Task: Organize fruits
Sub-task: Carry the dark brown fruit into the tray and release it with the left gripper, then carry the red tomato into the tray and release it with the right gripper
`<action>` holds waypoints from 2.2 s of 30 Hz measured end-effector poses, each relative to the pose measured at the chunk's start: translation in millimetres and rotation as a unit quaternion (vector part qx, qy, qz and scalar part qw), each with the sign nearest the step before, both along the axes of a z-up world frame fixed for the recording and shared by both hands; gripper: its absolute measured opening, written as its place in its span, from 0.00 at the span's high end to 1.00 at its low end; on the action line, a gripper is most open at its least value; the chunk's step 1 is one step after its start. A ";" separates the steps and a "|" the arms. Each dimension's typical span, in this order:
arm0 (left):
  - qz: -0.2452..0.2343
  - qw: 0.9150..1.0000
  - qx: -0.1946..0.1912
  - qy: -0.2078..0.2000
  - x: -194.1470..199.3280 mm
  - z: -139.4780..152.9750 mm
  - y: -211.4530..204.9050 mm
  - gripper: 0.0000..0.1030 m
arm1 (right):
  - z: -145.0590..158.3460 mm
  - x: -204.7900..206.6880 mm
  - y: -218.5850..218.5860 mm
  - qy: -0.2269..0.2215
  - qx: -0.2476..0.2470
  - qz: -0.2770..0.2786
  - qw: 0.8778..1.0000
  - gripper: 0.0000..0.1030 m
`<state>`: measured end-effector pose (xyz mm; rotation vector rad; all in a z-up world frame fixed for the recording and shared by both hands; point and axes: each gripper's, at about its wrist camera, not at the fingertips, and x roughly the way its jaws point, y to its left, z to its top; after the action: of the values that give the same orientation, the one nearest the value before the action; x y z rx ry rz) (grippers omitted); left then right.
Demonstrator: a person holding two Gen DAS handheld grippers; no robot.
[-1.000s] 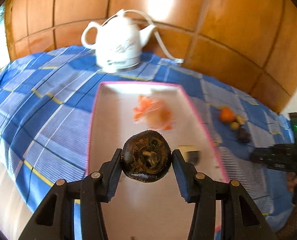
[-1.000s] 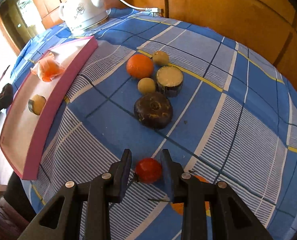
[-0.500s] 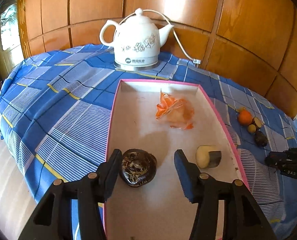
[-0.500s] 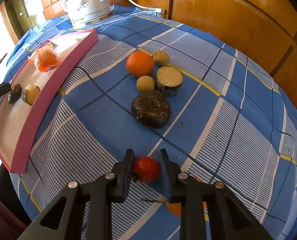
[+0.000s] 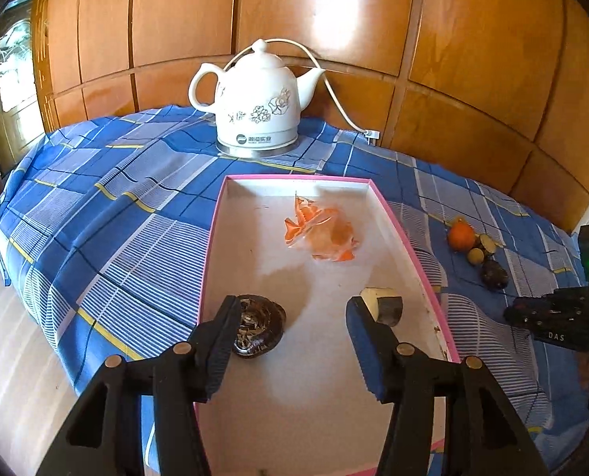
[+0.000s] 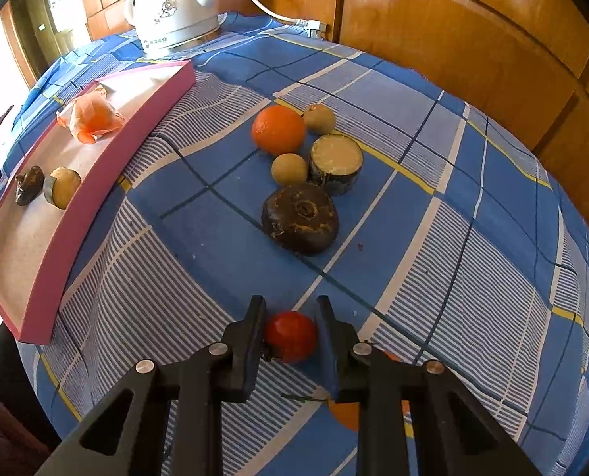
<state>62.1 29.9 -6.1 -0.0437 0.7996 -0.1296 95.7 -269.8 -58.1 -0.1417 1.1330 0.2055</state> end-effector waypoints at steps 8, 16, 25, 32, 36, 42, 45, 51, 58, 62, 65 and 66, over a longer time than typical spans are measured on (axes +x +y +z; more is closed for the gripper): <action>0.003 1.000 0.001 0.001 -3.6 1.7 2.5 0.43 | 4.7 -3.2 4.6 -0.003 0.002 0.007 1.000 0.76; 0.005 1.000 -0.002 0.007 -5.8 -1.3 7.1 0.42 | 23.4 -9.5 23.8 -0.014 0.029 0.025 0.999 0.76; 0.018 1.000 -0.008 0.009 -4.8 -4.1 17.7 0.42 | 59.7 -20.4 81.6 -0.051 0.101 0.076 0.991 0.76; 0.036 0.999 -0.010 0.011 -5.0 -8.4 30.7 0.42 | 67.8 -26.2 123.0 -0.059 0.137 0.110 0.983 0.76; 0.046 0.999 -0.009 0.009 -5.5 -9.1 36.2 0.42 | 65.9 -26.7 139.4 -0.058 0.151 0.119 0.980 0.76; 0.057 0.998 -0.009 0.006 -7.1 -8.1 42.0 0.40 | 59.1 -29.4 163.4 -0.056 0.156 0.131 0.977 0.76; 0.059 0.998 -0.009 0.006 -7.0 -8.5 43.7 0.39 | 53.5 -29.7 171.5 -0.051 0.153 0.135 0.978 0.76; 0.057 0.998 -0.009 0.007 -7.2 -9.8 42.9 0.39 | 41.1 -19.9 177.4 -0.045 0.145 0.117 0.982 0.75; 0.059 0.998 -0.011 0.007 -7.7 -10.2 43.8 0.37 | 37.5 -16.1 173.1 -0.052 0.140 0.095 0.984 0.70; 0.058 0.998 -0.010 0.006 -7.9 -9.6 43.4 0.37 | 44.6 -19.8 165.2 -0.065 0.142 0.087 0.984 0.70; 0.057 0.998 -0.010 0.005 -7.9 -9.5 42.5 0.37 | 53.5 -22.6 153.2 -0.077 0.146 0.075 0.983 0.70; 0.056 0.998 -0.009 0.005 -7.8 -9.6 41.8 0.37 | 55.6 -23.1 149.4 -0.080 0.146 0.071 0.983 0.70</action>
<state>54.2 71.7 -15.7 -0.1063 0.8048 -0.0305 72.6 -120.5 -2.5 0.0230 0.9228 0.4765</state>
